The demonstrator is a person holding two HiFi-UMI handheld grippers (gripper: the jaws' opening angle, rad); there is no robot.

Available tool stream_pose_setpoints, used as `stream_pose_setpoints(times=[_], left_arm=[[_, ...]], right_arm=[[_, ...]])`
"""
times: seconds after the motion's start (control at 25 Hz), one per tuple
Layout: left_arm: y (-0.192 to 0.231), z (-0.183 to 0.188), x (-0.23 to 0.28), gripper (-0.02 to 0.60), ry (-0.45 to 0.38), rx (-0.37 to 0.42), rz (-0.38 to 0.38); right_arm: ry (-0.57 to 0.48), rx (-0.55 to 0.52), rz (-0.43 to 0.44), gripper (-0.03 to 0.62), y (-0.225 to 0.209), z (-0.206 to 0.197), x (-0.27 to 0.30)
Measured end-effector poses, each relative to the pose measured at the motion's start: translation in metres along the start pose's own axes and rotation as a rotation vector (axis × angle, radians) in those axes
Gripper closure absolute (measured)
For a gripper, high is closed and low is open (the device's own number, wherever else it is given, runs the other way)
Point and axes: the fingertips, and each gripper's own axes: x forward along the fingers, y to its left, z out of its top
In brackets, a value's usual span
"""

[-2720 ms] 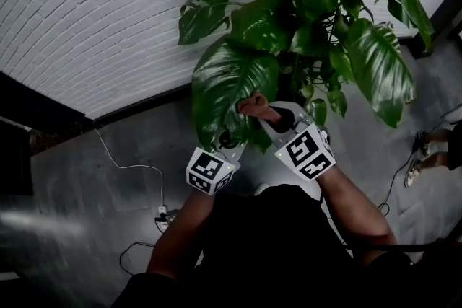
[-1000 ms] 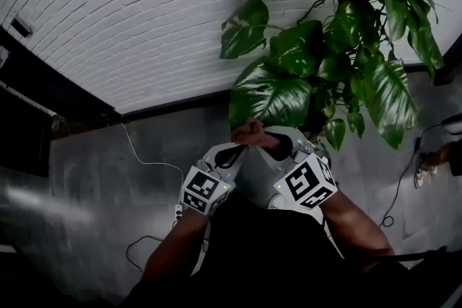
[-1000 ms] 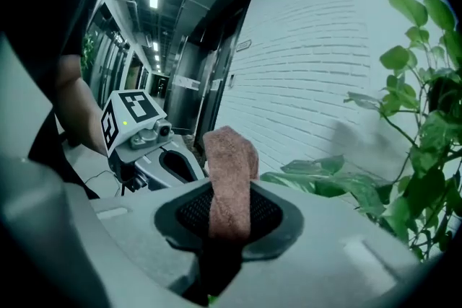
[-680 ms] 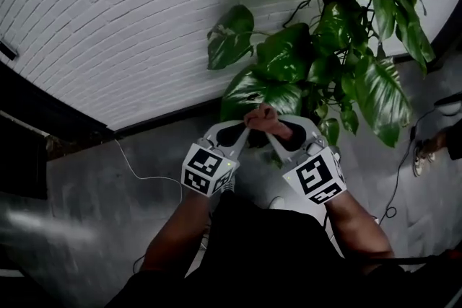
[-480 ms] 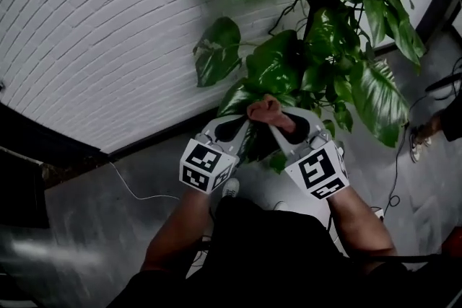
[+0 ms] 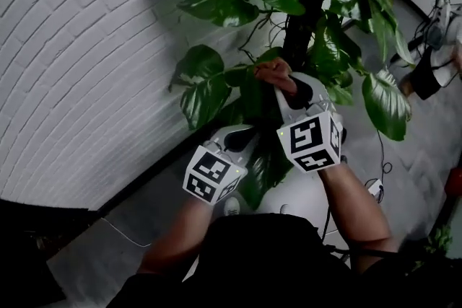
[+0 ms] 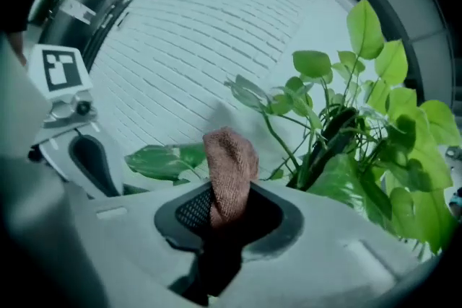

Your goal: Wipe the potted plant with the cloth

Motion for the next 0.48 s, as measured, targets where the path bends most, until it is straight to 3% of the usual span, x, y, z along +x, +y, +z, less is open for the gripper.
stream_pose_setpoints(times=[0.24,0.36,0.48], left_arm=[[0.002,-0.013,0.003,0.565,0.018,0.021,-0.132],[0.001,-0.018,0.001,0.566,0.029,0.025,-0.173],[0.001,-0.023,-0.004,0.566,0.034,0.029,-0.195]], right_arm=[[0.158,0.057,-0.197,0.525,-0.039,-0.041,0.046],[0.234,0.040,-0.201,0.525,-0.041,-0.061,0.064],[0.284,-0.004,-0.152,0.525,-0.032,-0.069,0.078]])
